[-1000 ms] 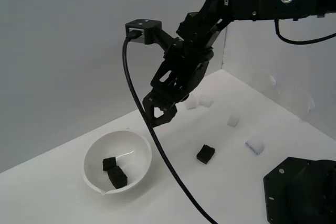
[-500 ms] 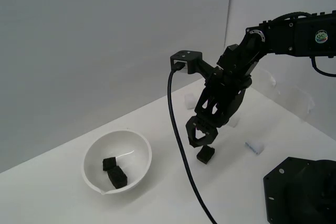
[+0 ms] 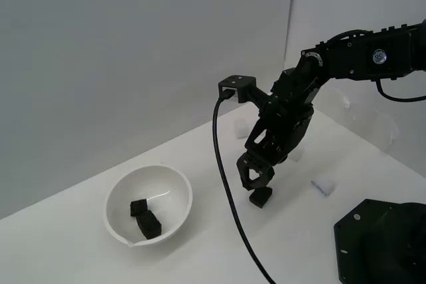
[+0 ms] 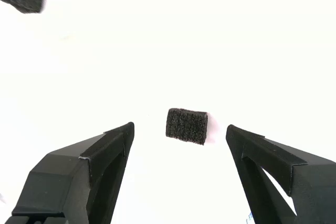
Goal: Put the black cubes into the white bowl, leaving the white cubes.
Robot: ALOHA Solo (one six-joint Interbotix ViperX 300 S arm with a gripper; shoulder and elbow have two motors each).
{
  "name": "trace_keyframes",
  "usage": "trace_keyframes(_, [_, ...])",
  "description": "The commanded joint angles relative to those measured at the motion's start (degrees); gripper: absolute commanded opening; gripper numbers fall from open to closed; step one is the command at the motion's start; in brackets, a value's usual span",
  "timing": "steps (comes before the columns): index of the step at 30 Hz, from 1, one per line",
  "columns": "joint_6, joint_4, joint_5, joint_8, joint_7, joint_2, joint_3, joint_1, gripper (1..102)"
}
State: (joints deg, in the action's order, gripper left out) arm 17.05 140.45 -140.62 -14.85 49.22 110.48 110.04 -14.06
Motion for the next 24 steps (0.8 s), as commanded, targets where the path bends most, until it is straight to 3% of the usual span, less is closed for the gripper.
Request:
trace_keyframes(1, [0.44,0.44,-0.35,-0.35,0.7,0.09,0.26,-0.7,100])
trace_keyframes(9, [-3.25,0.44,-0.35,-0.35,0.44,-2.72,-2.46,-0.62,100])
trace_keyframes(24, [-2.99,0.53,-0.35,-0.35,-0.44,-6.33,-5.98,-1.49,100])
